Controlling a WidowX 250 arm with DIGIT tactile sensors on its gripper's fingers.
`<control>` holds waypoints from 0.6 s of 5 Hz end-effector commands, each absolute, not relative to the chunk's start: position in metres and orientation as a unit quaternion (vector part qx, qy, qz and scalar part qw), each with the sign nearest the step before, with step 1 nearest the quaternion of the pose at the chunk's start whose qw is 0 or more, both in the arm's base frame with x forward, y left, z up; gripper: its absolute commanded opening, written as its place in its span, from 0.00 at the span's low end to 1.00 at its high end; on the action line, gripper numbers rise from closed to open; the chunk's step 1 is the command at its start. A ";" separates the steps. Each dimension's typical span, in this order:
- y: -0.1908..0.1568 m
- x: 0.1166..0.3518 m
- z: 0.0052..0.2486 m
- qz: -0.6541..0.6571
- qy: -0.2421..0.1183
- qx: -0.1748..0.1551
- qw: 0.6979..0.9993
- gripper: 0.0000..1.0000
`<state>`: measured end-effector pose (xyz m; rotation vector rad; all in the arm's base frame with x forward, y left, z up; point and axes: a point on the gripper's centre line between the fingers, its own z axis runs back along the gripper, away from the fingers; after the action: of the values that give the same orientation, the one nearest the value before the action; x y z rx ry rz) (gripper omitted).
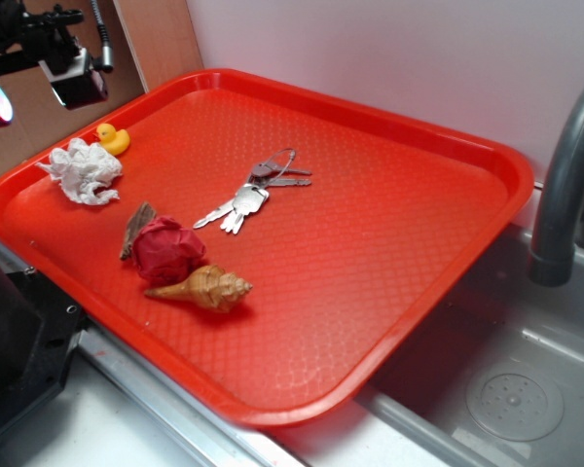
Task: Grab the white paper.
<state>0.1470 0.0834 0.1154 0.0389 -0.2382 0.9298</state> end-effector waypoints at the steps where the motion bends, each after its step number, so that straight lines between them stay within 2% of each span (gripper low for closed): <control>1: 0.124 0.154 0.060 0.484 -0.100 0.048 0.868 1.00; 2: 0.132 0.163 0.037 0.475 -0.093 0.065 0.873 1.00; 3: 0.128 0.168 0.024 0.463 -0.088 0.082 0.878 0.29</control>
<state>0.1728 0.1242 0.0184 0.1703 -0.1615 0.9594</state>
